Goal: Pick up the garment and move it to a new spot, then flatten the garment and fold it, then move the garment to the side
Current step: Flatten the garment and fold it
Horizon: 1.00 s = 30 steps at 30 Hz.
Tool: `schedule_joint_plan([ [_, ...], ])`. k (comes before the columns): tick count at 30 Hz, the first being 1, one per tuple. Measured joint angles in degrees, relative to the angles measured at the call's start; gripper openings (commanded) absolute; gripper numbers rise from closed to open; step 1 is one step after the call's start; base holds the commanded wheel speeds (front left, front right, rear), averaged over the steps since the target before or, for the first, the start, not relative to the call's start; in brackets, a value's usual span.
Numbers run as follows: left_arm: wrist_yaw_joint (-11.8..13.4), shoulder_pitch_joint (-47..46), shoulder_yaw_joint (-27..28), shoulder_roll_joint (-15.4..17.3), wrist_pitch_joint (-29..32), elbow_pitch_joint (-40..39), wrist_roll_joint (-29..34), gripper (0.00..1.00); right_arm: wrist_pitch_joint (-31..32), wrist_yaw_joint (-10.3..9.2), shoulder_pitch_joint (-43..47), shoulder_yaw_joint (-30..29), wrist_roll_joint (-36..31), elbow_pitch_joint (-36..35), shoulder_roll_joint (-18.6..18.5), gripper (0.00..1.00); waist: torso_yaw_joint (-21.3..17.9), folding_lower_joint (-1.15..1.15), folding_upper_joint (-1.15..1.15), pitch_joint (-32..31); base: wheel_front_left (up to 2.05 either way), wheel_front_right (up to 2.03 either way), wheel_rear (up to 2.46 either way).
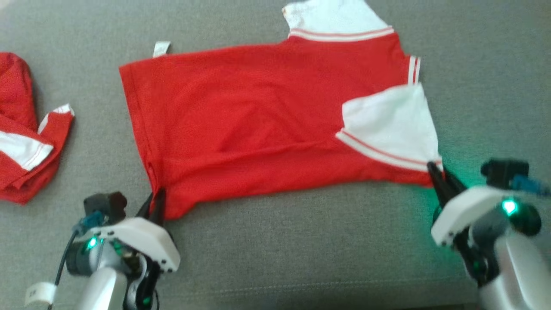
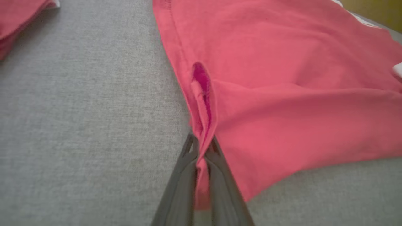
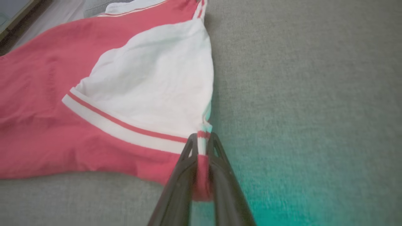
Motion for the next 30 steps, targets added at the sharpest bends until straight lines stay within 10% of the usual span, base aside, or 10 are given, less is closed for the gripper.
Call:
schedule_joint_plan([
  [11,1.77,9.68,0.15,4.07,6.78,-7.36,-0.04,0.0,1.81,0.0,17.0,-3.44,-0.66,-10.8,4.89,0.0,-2.23,0.0,0.0,-5.19,0.0,0.0,0.0],
  [12,1.99,10.53,0.13,4.16,7.24,-7.76,-0.09,0.05,2.16,0.0,18.06,-3.7,-0.66,-11.48,5.35,0.31,-2.54,0.0,0.0,-5.5,0.0,0.0,0.0],
  [13,2.15,11.23,0.1,4.19,7.62,-8.16,-0.4,0.45,2.33,0.0,18.94,-3.93,-0.68,-12.04,5.61,0.87,-2.79,0.0,0.0,-5.75,0.0,0.0,0.0],
  [14,2.18,11.74,0.05,4.17,7.97,-8.48,-0.63,1.0,2.33,0.0,19.57,-4.26,-0.99,-12.48,5.83,1.0,-3.01,0.0,0.0,-5.98,0.0,0.0,0.0],
  [30,8.8,12.4,0.04,1.64,-8.99,-16.75,6.81,1.0,-8.5,0.0,14.89,-3.45,-10.35,-24.2,5.54,1.0,-2.89,0.0,0.0,-10.29,0.0,0.0,0.0],
])
